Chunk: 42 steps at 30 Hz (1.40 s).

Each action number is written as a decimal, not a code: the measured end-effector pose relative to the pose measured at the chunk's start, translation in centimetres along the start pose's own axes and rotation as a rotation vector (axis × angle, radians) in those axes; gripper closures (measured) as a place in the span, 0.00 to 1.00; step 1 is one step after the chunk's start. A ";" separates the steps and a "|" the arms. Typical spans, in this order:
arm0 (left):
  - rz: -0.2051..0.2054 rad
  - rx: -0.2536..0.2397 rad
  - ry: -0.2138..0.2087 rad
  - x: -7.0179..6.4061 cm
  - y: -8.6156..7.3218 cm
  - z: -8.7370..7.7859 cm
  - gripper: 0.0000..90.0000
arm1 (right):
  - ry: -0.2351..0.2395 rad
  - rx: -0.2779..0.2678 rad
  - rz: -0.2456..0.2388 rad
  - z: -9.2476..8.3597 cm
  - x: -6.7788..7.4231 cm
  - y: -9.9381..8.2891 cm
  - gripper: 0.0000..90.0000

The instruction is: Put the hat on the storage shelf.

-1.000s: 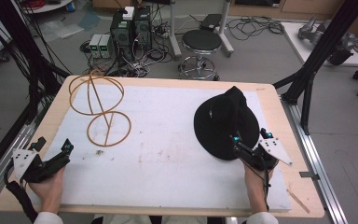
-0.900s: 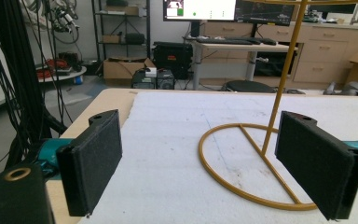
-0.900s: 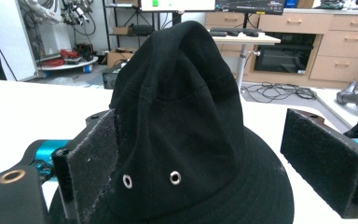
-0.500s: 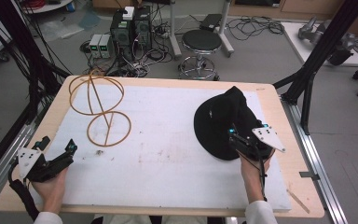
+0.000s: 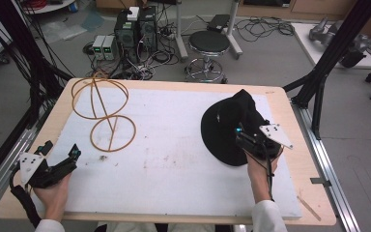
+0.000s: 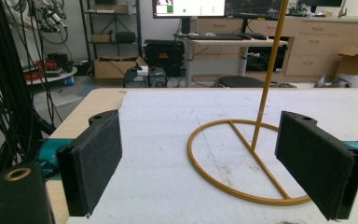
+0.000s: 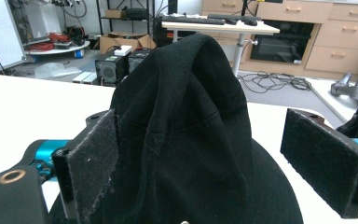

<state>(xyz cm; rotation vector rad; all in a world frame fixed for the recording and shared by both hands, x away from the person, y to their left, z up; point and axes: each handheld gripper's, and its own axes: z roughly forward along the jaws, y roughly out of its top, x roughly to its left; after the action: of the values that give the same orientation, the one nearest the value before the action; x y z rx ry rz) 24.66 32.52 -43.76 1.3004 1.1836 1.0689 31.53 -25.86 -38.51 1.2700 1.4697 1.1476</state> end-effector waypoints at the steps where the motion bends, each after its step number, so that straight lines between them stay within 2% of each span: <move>1: 0.000 0.003 -0.002 0.0 0.0 0.0 0.17 | -0.006 0.000 0.005 0.1 0.0 0.0 0.12; 6: 0.002 0.003 -0.004 -0.2 0.0 0.1 0.17 | -0.009 -0.002 0.024 0.5 0.1 0.4 0.12; 12: -0.003 0.011 -0.001 0.0 -0.1 0.2 0.17 | -0.013 0.014 -0.007 1.3 0.3 1.0 0.12; 17: -0.001 0.012 -0.001 0.0 -0.1 0.2 0.17 | -0.003 0.055 -0.027 2.3 0.5 0.9 0.12; 21: 0.001 0.020 -0.001 -0.1 -0.1 0.4 0.17 | -0.006 0.072 -0.008 2.9 0.9 0.6 0.12; 25: -0.001 0.017 0.000 -0.1 -0.1 0.3 0.17 | -0.014 0.085 -0.016 3.5 1.1 0.5 0.12; 29: -0.008 0.016 0.007 0.1 -0.1 0.3 0.17 | -0.025 0.096 0.000 3.9 1.1 0.4 0.12; 31: -0.010 0.015 0.007 0.2 -0.1 0.3 0.17 | -0.029 0.104 -0.011 4.1 1.0 0.3 0.12; 34: -0.009 0.016 0.009 0.2 -0.1 0.4 0.17 | -0.018 0.124 0.007 4.4 1.0 0.1 0.12; 42: -0.008 0.017 0.011 0.2 -0.1 0.4 0.17 | -0.015 0.136 0.027 4.6 0.9 0.0 0.12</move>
<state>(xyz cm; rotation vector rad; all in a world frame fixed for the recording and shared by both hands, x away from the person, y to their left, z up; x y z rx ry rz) 25.10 32.66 -43.89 1.3037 1.2075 1.0632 35.86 -24.52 -39.47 1.3916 1.5452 1.0675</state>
